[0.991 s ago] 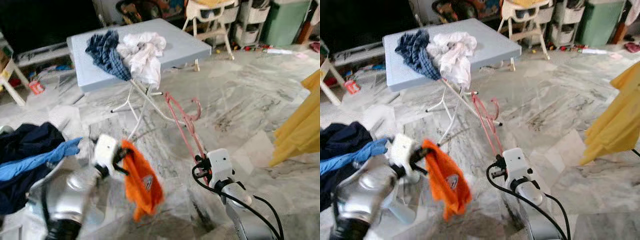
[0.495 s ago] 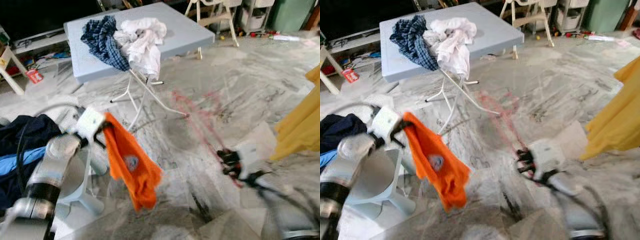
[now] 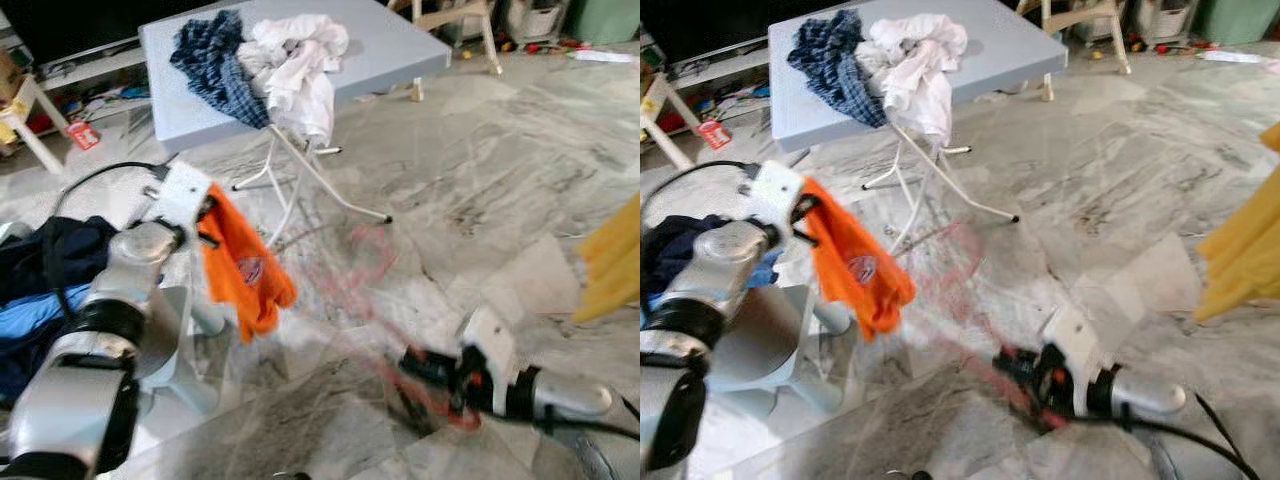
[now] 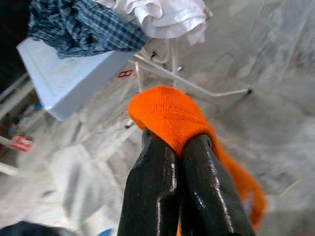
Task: Hang hanger
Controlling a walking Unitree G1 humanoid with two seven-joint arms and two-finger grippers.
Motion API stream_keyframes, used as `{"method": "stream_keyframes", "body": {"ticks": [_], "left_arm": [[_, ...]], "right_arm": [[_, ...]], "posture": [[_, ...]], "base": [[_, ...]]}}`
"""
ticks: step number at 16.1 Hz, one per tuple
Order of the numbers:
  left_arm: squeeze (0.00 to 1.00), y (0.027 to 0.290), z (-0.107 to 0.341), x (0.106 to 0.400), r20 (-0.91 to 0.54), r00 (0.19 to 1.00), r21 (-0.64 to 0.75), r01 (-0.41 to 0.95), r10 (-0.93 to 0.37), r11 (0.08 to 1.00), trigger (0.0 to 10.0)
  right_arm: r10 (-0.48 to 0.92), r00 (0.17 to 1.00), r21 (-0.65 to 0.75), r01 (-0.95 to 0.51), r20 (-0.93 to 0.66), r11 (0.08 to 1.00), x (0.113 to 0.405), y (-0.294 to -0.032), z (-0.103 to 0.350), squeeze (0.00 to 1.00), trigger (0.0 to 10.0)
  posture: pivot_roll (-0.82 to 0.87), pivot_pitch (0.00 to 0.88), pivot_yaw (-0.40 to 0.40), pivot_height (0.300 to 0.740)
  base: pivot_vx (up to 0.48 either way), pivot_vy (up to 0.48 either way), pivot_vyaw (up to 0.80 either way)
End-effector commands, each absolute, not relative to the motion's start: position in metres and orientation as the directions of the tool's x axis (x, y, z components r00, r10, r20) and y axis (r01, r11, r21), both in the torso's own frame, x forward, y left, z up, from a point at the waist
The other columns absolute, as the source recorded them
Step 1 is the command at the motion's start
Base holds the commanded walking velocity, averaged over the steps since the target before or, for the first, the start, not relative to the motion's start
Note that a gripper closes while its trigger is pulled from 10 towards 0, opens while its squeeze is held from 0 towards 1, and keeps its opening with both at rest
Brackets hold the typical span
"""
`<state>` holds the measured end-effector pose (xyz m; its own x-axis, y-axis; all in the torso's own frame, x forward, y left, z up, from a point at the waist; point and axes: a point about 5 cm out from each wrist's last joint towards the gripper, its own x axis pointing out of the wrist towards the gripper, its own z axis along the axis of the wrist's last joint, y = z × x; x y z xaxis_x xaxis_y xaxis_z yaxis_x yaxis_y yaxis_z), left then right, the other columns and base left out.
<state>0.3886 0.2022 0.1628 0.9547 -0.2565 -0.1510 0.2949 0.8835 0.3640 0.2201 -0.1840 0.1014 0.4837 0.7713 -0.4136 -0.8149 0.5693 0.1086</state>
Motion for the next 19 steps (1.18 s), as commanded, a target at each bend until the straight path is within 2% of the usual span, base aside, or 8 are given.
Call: {"method": "stream_keyframes", "body": {"ticks": [1, 3, 5, 8, 12, 15, 17, 19], "left_arm": [[0.00, 0.197, 0.171, 0.391, -0.123, 0.946, 0.338, 0.323, -0.299, 0.884, 10.0], [0.00, 0.180, 0.180, 0.393, -0.088, 0.921, 0.321, 0.386, -0.379, 0.865, 10.0], [0.00, 0.178, 0.190, 0.394, -0.067, 0.917, 0.321, 0.392, -0.393, 0.862, 10.0], [0.00, 0.199, 0.203, 0.392, -0.028, 0.931, 0.386, 0.347, -0.365, 0.855, 10.0], [0.00, 0.227, 0.215, 0.389, -0.001, 0.960, 0.423, 0.254, -0.280, 0.870, 10.0], [0.00, 0.231, 0.213, 0.389, -0.009, 0.967, 0.425, 0.235, -0.255, 0.874, 10.0], [0.00, 0.219, 0.208, 0.386, -0.024, 0.935, 0.424, 0.330, -0.354, 0.843, 10.0], [0.00, 0.227, 0.204, 0.388, -0.040, 0.969, 0.471, 0.234, -0.244, 0.851, 10.0]], "right_arm": [[0.795, 0.456, 0.108, -0.838, -0.400, 0.534, 0.217, -0.174, 0.103, 0.00, 10.0], [0.772, 0.496, 0.077, -0.820, -0.397, 0.567, 0.221, -0.166, 0.101, 0.00, 10.0], [0.754, 0.527, 0.052, -0.806, -0.393, 0.590, 0.224, -0.164, 0.101, 0.00, 10.0], [0.772, 0.506, 0.057, -0.822, -0.385, 0.567, 0.220, -0.160, 0.103, 0.00, 10.0], [0.817, 0.435, 0.070, -0.867, -0.379, 0.494, 0.214, -0.163, 0.110, 0.00, 10.0], [0.844, 0.405, 0.081, -0.885, -0.350, 0.459, 0.214, -0.171, 0.120, 0.00, 10.0], [0.844, 0.417, 0.077, -0.881, -0.338, 0.466, 0.218, -0.177, 0.125, 0.00, 10.0], [0.829, 0.474, 0.058, -0.858, -0.295, 0.511, 0.226, -0.183, 0.135, 0.00, 10.0]], "posture": [[-0.03, 0.138, 0.154, 0.740], [-0.01, 0.147, 0.158, 0.740], [0.00, 0.155, 0.165, 0.740], [0.02, 0.171, 0.183, 0.740], [0.04, 0.172, 0.186, 0.740], [0.04, 0.176, 0.187, 0.740], [0.04, 0.179, 0.189, 0.740], [0.05, 0.185, 0.195, 0.740]], "base": [[0.000, 0.000, 0.00], [0.000, 0.000, 0.00], [0.000, 0.000, 0.00], [0.000, 0.000, 0.00], [0.000, 0.000, 0.00], [0.000, 0.000, 0.00], [0.000, 0.000, 0.00], [0.000, 0.000, 0.00]]}}
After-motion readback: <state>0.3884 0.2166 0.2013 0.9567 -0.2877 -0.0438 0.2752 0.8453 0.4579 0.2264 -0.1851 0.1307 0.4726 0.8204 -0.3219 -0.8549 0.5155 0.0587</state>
